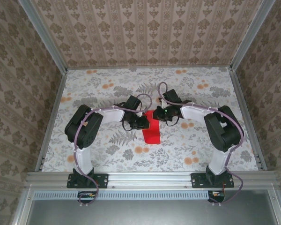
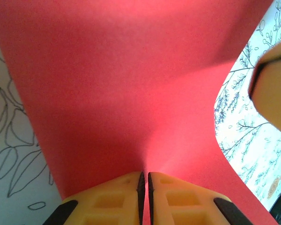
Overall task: Fold a paper plane with a square sheet of paper (fold left side to right side)
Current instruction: Hold the square sheet of paper at the center of the table.
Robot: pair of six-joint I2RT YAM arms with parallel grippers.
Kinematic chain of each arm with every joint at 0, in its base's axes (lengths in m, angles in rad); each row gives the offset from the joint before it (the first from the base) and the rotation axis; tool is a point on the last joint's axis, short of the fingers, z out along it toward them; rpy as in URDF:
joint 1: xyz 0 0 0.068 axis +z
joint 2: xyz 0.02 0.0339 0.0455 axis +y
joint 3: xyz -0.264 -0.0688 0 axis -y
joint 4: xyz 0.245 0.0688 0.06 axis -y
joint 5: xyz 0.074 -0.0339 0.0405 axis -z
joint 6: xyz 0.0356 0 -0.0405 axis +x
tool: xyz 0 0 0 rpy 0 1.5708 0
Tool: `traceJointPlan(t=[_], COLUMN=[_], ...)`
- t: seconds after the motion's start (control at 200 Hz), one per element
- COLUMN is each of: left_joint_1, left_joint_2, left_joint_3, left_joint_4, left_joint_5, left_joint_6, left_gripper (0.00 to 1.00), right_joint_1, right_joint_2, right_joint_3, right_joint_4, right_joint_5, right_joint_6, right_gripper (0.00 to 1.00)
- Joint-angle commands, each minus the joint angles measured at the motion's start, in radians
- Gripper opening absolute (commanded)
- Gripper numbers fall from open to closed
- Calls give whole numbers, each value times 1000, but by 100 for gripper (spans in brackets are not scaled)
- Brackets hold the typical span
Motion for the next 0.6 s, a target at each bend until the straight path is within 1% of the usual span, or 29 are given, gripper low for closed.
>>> traceJointPlan(t=[0.0,0.25,0.595], left_joint_1=[-5,-7,-13], left_joint_2=[35,33,24], left_joint_3=[7,9,8], left_joint_4=[-70,-71,-80], left_joint_5=[-37,-37,-36], left_joint_6=[-4,-3,6], left_gripper=[14,15,15], right_joint_1=[4,7,5], right_joint_2=[61,134,201], right_joint_3=[59,102,142], right_joint_4=[51,38,-61], right_joint_5=[-44,-41,42], right_joint_6=[30,29,-24], right_gripper=[14,13,13])
